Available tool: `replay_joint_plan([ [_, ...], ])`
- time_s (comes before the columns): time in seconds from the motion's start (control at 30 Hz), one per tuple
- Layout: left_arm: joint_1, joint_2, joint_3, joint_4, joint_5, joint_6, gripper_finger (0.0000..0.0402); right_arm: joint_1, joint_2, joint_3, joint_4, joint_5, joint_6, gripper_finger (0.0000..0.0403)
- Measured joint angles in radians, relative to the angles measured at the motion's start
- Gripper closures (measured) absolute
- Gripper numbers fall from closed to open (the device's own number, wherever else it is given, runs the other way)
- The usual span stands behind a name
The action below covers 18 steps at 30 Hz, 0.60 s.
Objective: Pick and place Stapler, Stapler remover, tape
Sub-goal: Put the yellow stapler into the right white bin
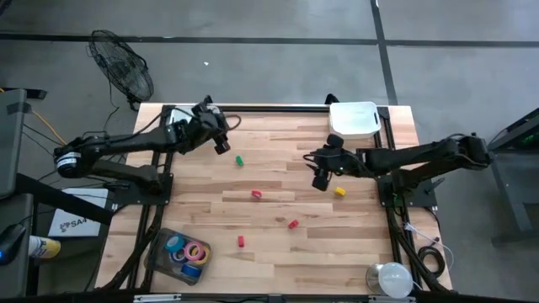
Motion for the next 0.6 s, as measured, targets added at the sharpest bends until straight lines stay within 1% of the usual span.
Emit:
replay_joint_plan([
  [0.1, -0.05, -0.005, -0.032, 0.081, 0.001, 0.037, 0.0147, 0.0, -0.066, 0.0, -0.134, -0.073, 0.061, 0.0208],
  [0.2, -0.083, -0.004, -0.048, 0.123, 0.002, 0.07, 0.0147, 0.0, -0.127, 0.0, -0.274, -0.117, 0.118, 0.0208],
  [0.33, -0.087, -0.004, -0.048, 0.155, 0.024, 0.115, 0.0147, 0.0, -0.194, 0.0, -0.431, -0.172, 0.224, 0.0208],
  [0.47, -0.086, -0.004, -0.048, 0.158, 0.03, 0.135, 0.0147, 0.0, -0.213, 0.0, -0.53, -0.234, 0.308, 0.0208],
  [0.6, -0.086, 0.0, -0.048, 0.148, 0.031, 0.145, 0.0147, 0.0, -0.191, 0.0, -0.606, -0.302, 0.365, 0.0208],
])
